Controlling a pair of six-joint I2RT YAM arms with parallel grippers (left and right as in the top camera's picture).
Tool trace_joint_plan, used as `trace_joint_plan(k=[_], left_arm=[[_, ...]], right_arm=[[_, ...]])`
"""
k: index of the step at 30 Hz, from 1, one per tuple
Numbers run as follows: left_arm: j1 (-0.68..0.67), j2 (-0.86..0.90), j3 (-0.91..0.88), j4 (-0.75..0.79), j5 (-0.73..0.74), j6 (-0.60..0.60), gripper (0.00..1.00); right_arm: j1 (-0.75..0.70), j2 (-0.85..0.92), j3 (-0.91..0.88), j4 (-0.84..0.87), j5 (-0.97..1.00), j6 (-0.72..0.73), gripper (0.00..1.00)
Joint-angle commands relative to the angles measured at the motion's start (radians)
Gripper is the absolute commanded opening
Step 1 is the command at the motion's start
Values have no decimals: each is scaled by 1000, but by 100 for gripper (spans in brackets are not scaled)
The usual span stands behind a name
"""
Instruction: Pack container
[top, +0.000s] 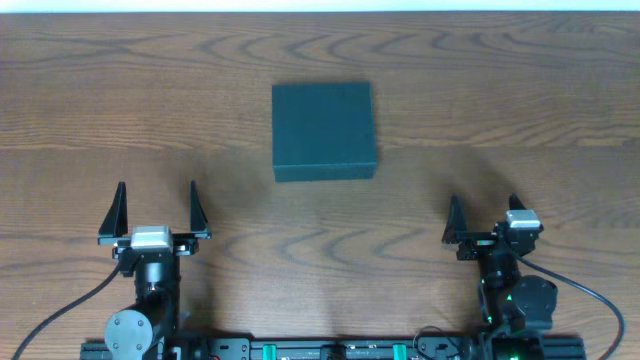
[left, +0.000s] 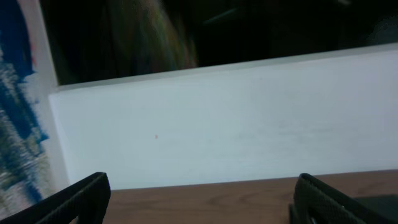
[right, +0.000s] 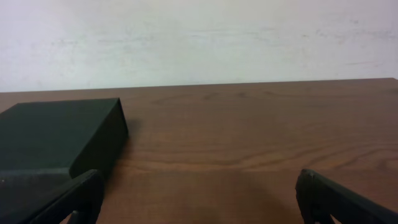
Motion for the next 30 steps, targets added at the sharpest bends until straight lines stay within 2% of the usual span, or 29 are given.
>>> trace_joint_plan(k=[1,5,11,21,24,25,30], left_arm=[[28,-24,-48,28,14,24,95],[44,-31,-106,73,16,29,95],[49,-31,-127,71,17,152,95],[90,-31,-127,-206,77,154,95],[90,-31,-127,-357,77,98,95],[90,-30,-127,-351,58,54,95],[90,-31,-127,-350,58,-25,95]], right_arm=[[-5,-4,-2,-6,6,9,99],[-5,-4,-2,-6,6,9,99],[-5,-4,-2,-6,6,9,99],[-5,-4,-2,-6,6,9,99],[-5,-4,-2,-6,6,9,99],[-5,-4,-2,-6,6,9,99],[-5,-4,-2,-6,6,9,99]])
